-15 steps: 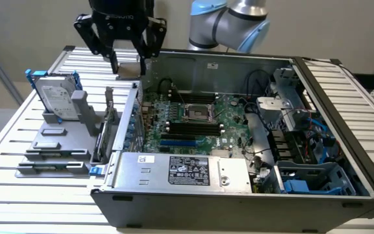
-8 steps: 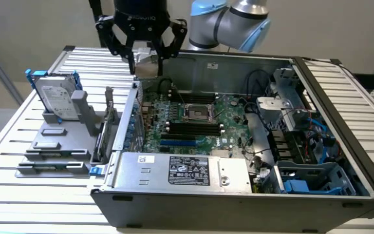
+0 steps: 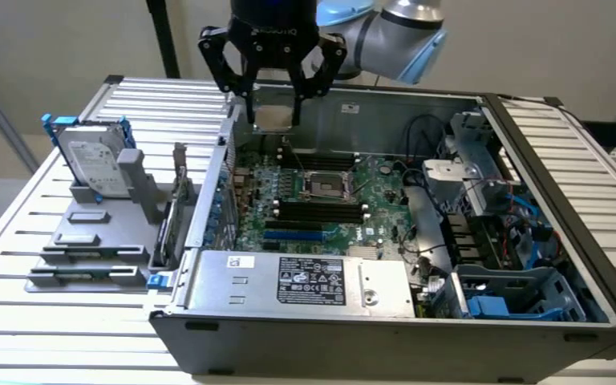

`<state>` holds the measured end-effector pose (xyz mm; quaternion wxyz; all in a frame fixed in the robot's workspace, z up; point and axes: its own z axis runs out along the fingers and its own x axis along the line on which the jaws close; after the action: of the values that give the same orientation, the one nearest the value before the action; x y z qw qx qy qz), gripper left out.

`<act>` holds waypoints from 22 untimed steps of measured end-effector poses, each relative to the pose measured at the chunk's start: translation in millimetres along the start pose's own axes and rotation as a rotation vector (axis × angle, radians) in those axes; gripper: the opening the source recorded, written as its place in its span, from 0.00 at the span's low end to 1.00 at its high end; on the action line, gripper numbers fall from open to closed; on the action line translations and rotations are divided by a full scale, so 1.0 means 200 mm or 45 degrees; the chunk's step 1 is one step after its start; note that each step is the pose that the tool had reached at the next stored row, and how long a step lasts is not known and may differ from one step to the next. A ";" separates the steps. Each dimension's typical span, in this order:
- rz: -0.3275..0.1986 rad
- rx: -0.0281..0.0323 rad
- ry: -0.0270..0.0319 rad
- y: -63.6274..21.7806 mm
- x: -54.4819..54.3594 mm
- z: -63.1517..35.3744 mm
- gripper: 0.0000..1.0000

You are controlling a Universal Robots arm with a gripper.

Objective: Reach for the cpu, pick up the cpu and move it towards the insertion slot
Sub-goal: 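Pick up the cpu and move it towards the insertion slot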

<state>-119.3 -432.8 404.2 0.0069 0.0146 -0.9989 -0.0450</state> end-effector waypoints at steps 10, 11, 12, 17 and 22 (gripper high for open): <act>0.000 0.0001 0.0000 0.046 -0.23 0.018 0.55; 0.000 -0.0002 -0.0001 0.056 -0.25 0.022 0.55; 0.000 0.0002 0.0000 0.070 -0.27 0.026 0.55; 0.000 0.0003 -0.0001 0.145 -0.33 0.052 0.55; 0.000 0.0002 -0.0002 0.213 -0.38 0.087 0.55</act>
<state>-45.8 -386.6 389.7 0.0068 0.0145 -0.9989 -0.0449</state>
